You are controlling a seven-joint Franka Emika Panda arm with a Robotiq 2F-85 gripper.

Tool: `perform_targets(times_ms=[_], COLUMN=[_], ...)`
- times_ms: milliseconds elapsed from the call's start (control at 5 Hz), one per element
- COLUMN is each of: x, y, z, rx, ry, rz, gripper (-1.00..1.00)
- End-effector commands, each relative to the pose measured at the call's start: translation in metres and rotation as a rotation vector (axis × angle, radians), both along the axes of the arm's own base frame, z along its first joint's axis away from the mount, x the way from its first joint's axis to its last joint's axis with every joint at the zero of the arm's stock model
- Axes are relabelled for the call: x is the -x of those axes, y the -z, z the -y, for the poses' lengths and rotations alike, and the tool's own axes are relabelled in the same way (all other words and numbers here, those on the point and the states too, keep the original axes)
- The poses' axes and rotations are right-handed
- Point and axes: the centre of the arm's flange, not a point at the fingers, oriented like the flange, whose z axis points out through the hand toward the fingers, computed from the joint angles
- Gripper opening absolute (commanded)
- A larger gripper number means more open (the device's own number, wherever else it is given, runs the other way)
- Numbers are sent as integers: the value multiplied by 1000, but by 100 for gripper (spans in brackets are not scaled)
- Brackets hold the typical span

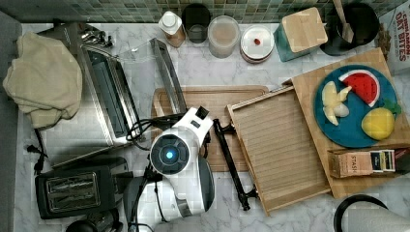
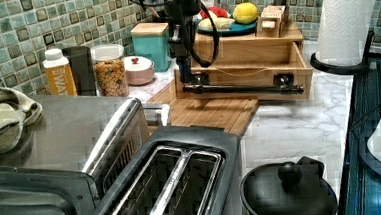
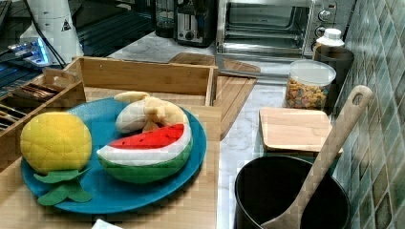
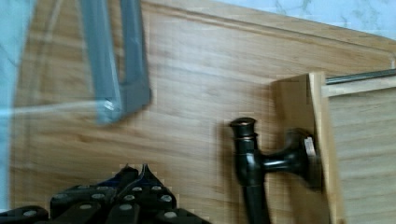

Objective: Close the drawer.

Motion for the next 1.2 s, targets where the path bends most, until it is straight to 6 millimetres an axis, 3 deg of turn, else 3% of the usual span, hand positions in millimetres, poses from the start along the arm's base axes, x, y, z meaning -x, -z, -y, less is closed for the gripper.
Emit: perform_targets(times_ms=[200,600,1200], x=[45,74,76], y=[49,56,79], z=[57,60,64], rx=[47,51,139], ry=[-7,-47,-88], rz=[-134,-106,-13], gripper=[-100,-100,-100])
